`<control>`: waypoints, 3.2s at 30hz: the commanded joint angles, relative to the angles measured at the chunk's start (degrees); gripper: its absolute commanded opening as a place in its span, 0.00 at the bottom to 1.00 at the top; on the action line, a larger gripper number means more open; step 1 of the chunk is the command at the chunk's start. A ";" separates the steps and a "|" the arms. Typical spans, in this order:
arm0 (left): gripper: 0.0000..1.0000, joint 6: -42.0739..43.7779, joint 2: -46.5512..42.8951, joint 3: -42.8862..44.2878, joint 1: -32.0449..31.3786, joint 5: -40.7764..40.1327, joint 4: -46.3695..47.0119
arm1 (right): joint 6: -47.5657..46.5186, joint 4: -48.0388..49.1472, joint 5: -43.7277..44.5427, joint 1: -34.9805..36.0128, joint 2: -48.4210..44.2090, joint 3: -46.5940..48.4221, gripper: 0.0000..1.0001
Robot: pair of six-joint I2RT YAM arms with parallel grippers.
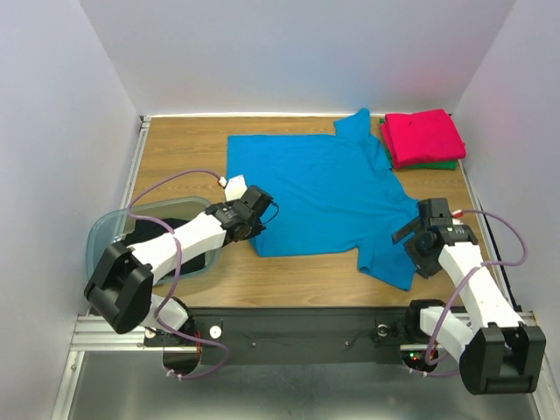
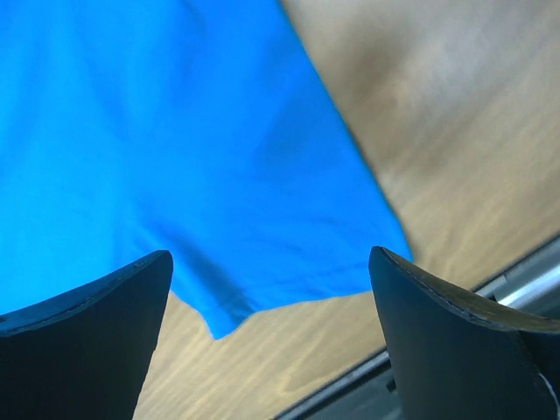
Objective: Fold and stack the t-shirts
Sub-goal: Flatten the tshirt out, then fold the tshirt
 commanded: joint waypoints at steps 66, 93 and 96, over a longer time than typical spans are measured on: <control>0.00 5.56 -0.47 -0.75 10.44 2.18 6.27 | -4.89 8.77 5.68 0.12 10.78 -2.66 0.75; 0.00 5.91 -3.19 0.40 10.53 2.27 4.25 | 1.89 13.25 -3.11 0.21 5.87 -8.91 0.01; 0.00 6.52 -5.82 1.27 10.53 2.71 3.64 | -2.32 12.81 -2.50 0.21 1.74 -2.41 0.00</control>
